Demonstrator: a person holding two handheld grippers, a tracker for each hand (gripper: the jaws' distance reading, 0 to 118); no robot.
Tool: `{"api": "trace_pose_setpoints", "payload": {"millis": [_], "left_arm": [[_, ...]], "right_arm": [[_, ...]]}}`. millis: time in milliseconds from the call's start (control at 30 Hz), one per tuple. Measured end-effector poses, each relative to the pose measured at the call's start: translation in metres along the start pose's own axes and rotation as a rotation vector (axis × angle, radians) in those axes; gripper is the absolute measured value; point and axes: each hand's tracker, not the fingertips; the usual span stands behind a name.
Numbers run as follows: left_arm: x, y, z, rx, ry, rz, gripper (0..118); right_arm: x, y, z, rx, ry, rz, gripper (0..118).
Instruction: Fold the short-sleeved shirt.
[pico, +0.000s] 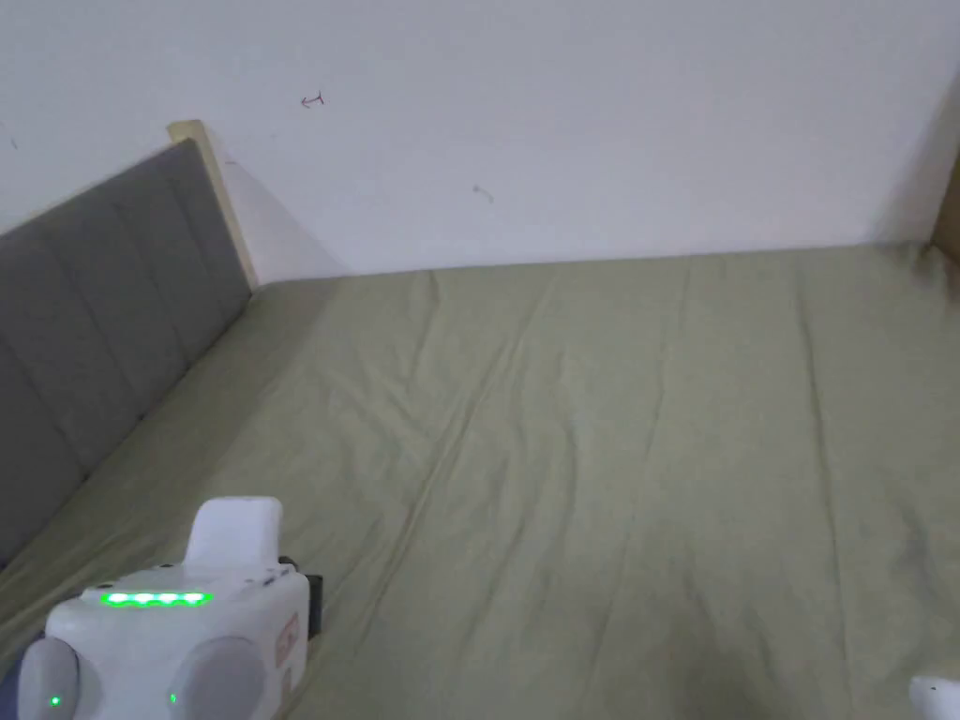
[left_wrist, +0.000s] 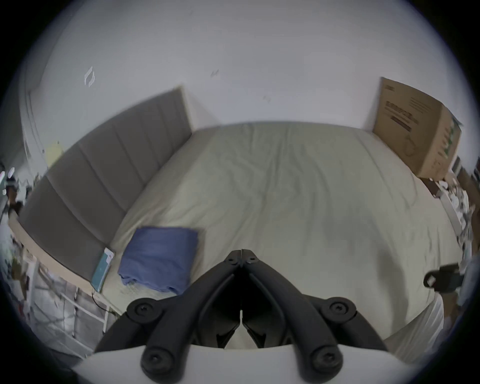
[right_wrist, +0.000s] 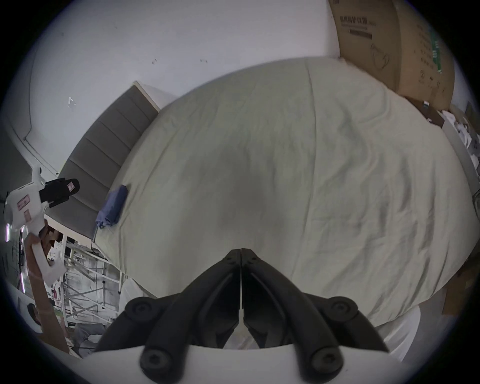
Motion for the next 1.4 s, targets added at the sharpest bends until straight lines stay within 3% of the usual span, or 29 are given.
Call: {"api": "trace_pose_setpoints", "payload": {"millis": [133, 367, 500, 700, 833, 1033, 1400], "left_arm": [[0.057, -0.003, 0.053, 0.136, -0.084, -0.027, 0], [0.112, -0.008, 0.108, 0.265, -0.150, 0.115, 0], [0.120, -0.014, 0.136, 0.422, -0.160, 0.125, 0], [0.123, -0.017, 0.163, 0.488, -0.114, 0.080, 0], [0.116, -0.020, 0.173, 0.516, -0.140, 0.121, 0], [0.113, -0.023, 0.183, 0.539, -0.106, 0.109, 0], [0.115, -0.023, 0.189, 0.557, -0.116, 0.114, 0]], "right_arm": [[-0.005, 0.004, 0.037, 0.126, 0.001, 0.030, 1], [-0.022, 0.015, 0.093, 0.336, -0.054, 0.167, 1], [-0.041, 0.016, 0.123, 0.497, -0.090, 0.253, 1], [-0.066, 0.010, 0.154, 0.694, -0.146, 0.301, 1], [-0.085, 0.000, 0.168, 0.786, -0.207, 0.365, 1], [-0.092, -0.007, 0.179, 0.807, -0.185, 0.343, 1], [-0.097, -0.009, 0.190, 0.821, -0.228, 0.342, 1]]}}
